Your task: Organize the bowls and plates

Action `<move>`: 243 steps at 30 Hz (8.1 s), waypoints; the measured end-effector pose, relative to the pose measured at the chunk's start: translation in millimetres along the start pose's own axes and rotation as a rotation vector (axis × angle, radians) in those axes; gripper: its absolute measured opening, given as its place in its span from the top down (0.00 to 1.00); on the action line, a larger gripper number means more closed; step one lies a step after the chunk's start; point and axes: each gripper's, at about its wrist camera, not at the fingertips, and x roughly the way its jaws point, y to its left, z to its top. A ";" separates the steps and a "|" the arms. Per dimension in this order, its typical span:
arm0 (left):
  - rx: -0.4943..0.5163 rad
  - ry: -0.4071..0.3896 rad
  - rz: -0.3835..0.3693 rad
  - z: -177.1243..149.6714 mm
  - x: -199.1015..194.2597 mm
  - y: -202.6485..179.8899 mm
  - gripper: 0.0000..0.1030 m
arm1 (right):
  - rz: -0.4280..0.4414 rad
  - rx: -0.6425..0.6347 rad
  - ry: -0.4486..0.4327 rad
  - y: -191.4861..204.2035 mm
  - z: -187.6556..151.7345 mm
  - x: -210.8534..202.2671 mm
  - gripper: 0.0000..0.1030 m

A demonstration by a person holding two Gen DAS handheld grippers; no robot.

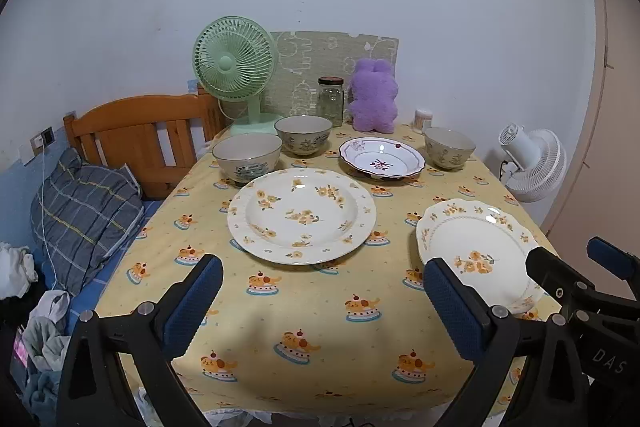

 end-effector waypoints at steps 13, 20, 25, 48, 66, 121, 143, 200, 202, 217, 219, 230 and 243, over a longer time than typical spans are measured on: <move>-0.001 0.007 0.003 -1.4 0.6 0.8 0.03 | -0.011 0.000 0.010 3.2 -1.6 5.2 0.06; 0.016 -0.004 -0.007 0.1 0.3 -1.9 0.05 | -0.015 0.012 0.004 1.6 -1.3 4.1 0.06; 0.018 -0.009 -0.009 2.2 0.0 -1.0 0.05 | -0.021 0.012 -0.003 2.9 -0.5 3.5 0.06; 0.018 -0.015 -0.010 3.1 -0.8 -0.6 0.05 | -0.027 0.016 -0.003 6.8 1.4 5.2 0.06; 0.033 0.011 -0.038 5.6 12.4 4.2 0.04 | -0.102 0.017 0.010 13.4 3.0 8.8 0.06; -0.022 0.530 0.089 3.5 204.0 -158.8 0.23 | 0.126 -0.040 0.551 -140.7 23.7 223.3 0.43; -0.081 0.521 0.113 26.7 229.9 -142.0 0.26 | 0.100 -0.057 0.558 -123.9 48.4 259.9 0.43; 0.025 0.430 0.065 59.7 197.5 47.5 0.15 | 0.027 -0.024 0.451 74.4 74.4 214.7 0.42; 0.019 0.430 0.071 60.6 203.8 60.4 0.16 | 0.029 -0.032 0.450 87.2 75.8 220.7 0.42; 0.066 0.461 0.068 65.6 258.7 94.7 0.18 | 0.000 -0.069 0.469 125.4 80.0 281.9 0.42; 0.066 0.470 0.067 64.3 263.7 95.8 0.19 | -0.010 -0.073 0.468 126.6 80.3 288.4 0.42; 0.074 0.501 0.049 60.2 276.0 97.1 0.20 | -0.003 -0.163 0.412 147.2 87.2 297.2 0.42; 0.067 0.504 0.024 58.1 277.8 93.7 0.23 | -0.003 -0.078 0.500 130.4 86.0 317.2 0.41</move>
